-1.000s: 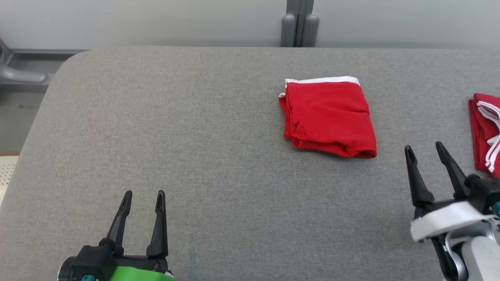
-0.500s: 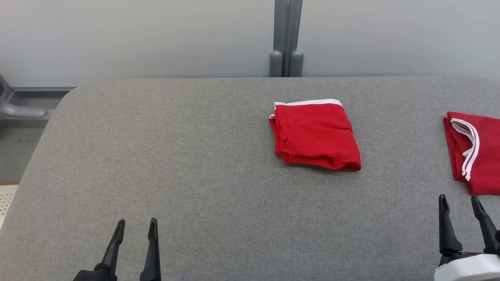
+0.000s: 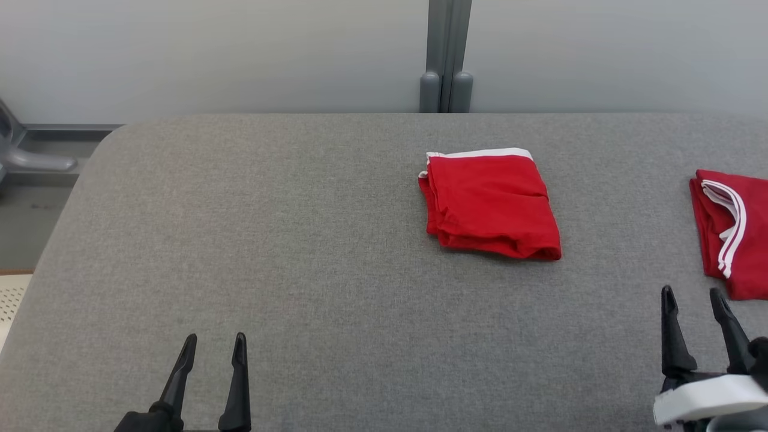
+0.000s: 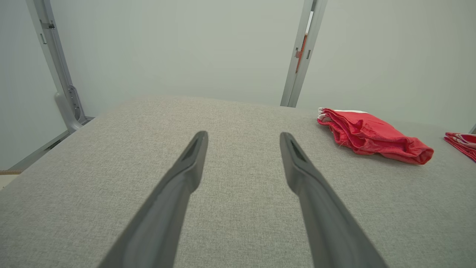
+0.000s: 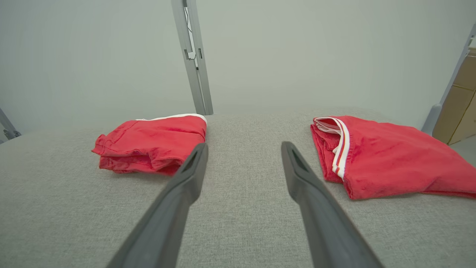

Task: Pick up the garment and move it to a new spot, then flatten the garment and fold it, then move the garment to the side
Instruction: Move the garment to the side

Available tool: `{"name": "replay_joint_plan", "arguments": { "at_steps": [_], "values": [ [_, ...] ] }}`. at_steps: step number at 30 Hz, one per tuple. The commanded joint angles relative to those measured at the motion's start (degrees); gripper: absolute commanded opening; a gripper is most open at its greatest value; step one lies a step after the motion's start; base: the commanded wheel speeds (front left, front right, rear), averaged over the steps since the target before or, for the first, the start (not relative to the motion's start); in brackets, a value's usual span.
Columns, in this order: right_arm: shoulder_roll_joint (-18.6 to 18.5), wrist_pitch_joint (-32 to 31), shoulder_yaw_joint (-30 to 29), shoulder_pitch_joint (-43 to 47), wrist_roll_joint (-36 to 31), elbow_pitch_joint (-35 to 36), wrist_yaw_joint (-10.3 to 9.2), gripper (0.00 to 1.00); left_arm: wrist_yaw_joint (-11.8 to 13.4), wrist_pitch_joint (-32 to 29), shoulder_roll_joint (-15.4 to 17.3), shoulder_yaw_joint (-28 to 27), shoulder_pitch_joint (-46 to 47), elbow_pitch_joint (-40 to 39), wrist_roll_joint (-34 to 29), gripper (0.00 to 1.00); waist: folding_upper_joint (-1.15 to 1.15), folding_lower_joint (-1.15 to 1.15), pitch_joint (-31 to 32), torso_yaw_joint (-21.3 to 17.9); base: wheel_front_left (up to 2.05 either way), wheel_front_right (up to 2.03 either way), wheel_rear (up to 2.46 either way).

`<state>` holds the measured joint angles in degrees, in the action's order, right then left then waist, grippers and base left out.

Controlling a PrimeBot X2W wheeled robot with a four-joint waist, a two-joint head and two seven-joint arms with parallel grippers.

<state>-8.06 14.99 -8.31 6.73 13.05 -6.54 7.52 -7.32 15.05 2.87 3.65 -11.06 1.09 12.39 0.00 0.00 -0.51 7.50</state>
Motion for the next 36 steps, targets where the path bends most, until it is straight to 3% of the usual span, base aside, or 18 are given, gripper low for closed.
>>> {"name": "replay_joint_plan", "arguments": {
  "at_steps": [1, 5, 10, 16, 23, 27, 29, 36],
  "values": [
    [0.04, 0.23, 0.17, -2.32, 1.31, -0.35, -0.07, 1.0, -0.23, 0.15, 0.08, 0.0, 1.38, -0.14, -0.06, 1.0, 0.0, 0.0, -1.45, -0.11, 0.0, 0.0, 0.0],
    [-0.04, -3.45, 0.38, -10.92, 7.0, -1.97, -0.08, 1.0, -0.21, 0.15, 0.08, 1.47, 3.18, -0.08, 0.26, 1.0, 0.0, 0.0, -5.07, -0.2, 0.0, 0.0, 0.0],
    [1.52, -22.92, -1.79, -25.95, 12.18, -4.54, -0.05, 1.0, -0.22, 0.15, 0.07, 3.87, 7.16, 0.22, 0.91, 1.0, 0.0, 0.0, -10.62, 1.29, 0.0, 0.0, 0.0],
    [3.48, -39.29, -7.61, -39.78, 5.53, -14.3, -0.05, 1.0, -0.22, 0.16, 0.09, 8.0, 11.75, 1.29, 2.44, 1.0, 0.0, 0.0, -15.41, 5.35, 0.0, 0.0, 0.0],
    [4.46, -43.17, -14.09, -45.98, -2.24, -26.66, -0.05, 1.0, -0.23, 0.16, 0.07, 9.79, 13.6, 2.19, 3.7, 1.0, 0.0, 0.0, -17.06, 9.2, 0.0, 0.0, 0.0],
    [4.83, -43.63, -16.86, -47.53, -0.87, -31.96, -0.05, 1.0, -0.23, 0.16, 0.07, 9.27, 13.51, 2.24, 3.89, 1.0, 0.0, 0.0, -17.08, 9.6, 0.0, 0.0, 0.0],
    [4.98, -42.71, -17.73, -47.99, -0.14, -33.53, -0.05, 0.0, -0.23, 0.16, 0.07, 8.97, 13.3, 2.2, 3.54, 1.0, 0.0, 0.0, -17.03, 9.2, 0.0, 0.0, 0.0],
    [4.96, -39.38, -15.03, -50.42, 3.84, -33.66, -0.05, 0.0, -0.22, 0.15, 0.08, 7.76, 13.31, 1.11, 2.57, 1.0, 0.0, 0.0, -17.59, 4.07, 0.0, 0.0, 0.0]
  ]
}}
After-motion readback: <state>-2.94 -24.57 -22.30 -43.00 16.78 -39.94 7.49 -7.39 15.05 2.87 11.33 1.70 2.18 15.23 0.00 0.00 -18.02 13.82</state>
